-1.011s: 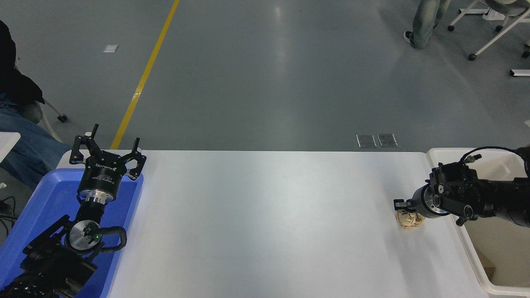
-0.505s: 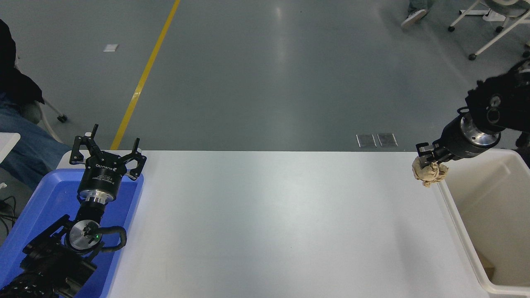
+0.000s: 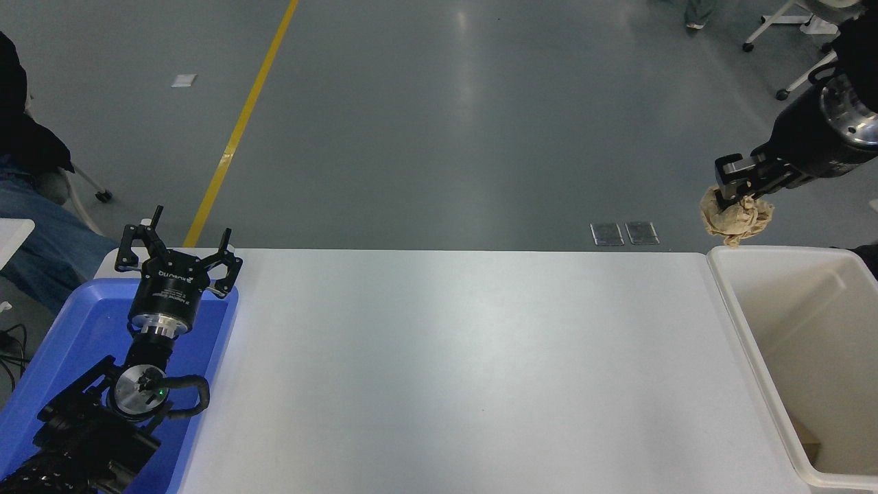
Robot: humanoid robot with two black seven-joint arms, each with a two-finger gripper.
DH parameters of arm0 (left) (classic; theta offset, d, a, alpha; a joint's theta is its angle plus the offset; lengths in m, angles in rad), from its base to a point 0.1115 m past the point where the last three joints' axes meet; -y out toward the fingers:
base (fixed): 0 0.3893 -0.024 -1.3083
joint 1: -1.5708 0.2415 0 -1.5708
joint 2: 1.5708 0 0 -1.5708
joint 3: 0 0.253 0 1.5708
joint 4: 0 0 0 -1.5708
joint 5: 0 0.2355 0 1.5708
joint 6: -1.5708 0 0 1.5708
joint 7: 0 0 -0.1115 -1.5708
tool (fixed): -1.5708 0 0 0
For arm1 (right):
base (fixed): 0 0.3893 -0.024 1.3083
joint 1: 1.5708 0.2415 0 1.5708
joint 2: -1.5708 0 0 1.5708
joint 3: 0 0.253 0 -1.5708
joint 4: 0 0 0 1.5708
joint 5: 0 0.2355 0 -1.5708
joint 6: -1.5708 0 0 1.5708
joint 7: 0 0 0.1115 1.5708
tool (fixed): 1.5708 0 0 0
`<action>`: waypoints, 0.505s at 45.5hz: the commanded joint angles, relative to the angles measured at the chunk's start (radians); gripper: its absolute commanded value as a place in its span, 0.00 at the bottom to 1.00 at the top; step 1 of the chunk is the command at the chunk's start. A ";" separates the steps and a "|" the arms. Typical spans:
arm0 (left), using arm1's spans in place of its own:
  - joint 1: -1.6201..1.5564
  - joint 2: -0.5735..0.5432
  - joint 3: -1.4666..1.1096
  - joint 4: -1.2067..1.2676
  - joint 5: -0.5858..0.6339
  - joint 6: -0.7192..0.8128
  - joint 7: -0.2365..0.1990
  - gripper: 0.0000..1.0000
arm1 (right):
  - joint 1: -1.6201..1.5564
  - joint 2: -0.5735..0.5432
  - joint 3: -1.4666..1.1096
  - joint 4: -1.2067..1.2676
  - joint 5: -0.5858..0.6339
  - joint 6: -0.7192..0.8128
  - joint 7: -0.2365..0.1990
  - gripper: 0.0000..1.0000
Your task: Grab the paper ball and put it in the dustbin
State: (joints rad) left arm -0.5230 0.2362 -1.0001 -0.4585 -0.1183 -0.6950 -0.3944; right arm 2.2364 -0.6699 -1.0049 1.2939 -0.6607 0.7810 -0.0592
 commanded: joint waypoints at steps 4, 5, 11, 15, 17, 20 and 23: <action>0.000 0.000 0.000 0.001 0.000 0.002 -0.001 1.00 | -0.105 -0.155 -0.073 -0.186 -0.054 0.004 0.057 0.00; 0.000 0.000 0.000 0.001 0.000 0.002 -0.001 1.00 | -0.132 -0.168 -0.072 -0.218 -0.062 0.004 0.082 0.00; 0.000 0.000 0.000 0.001 0.000 0.002 -0.001 1.00 | -0.302 -0.201 -0.052 -0.405 -0.111 -0.043 0.203 0.00; 0.000 0.000 0.000 0.001 0.000 0.002 -0.001 1.00 | -0.446 -0.212 -0.028 -0.514 -0.108 -0.161 0.222 0.00; 0.000 0.000 0.001 0.001 0.000 0.002 -0.001 1.00 | -0.524 -0.212 0.000 -0.556 -0.103 -0.209 0.223 0.00; 0.000 0.000 0.000 0.001 0.000 0.002 -0.001 1.00 | -0.644 -0.212 0.058 -0.603 -0.099 -0.259 0.222 0.00; 0.000 0.000 0.000 0.001 0.000 0.002 -0.001 1.00 | -0.765 -0.212 0.133 -0.648 -0.099 -0.295 0.220 0.00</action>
State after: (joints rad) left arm -0.5231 0.2362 -1.0000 -0.4576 -0.1181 -0.6934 -0.3959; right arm 1.8340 -0.8517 -1.0112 0.8624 -0.7493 0.6433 0.1165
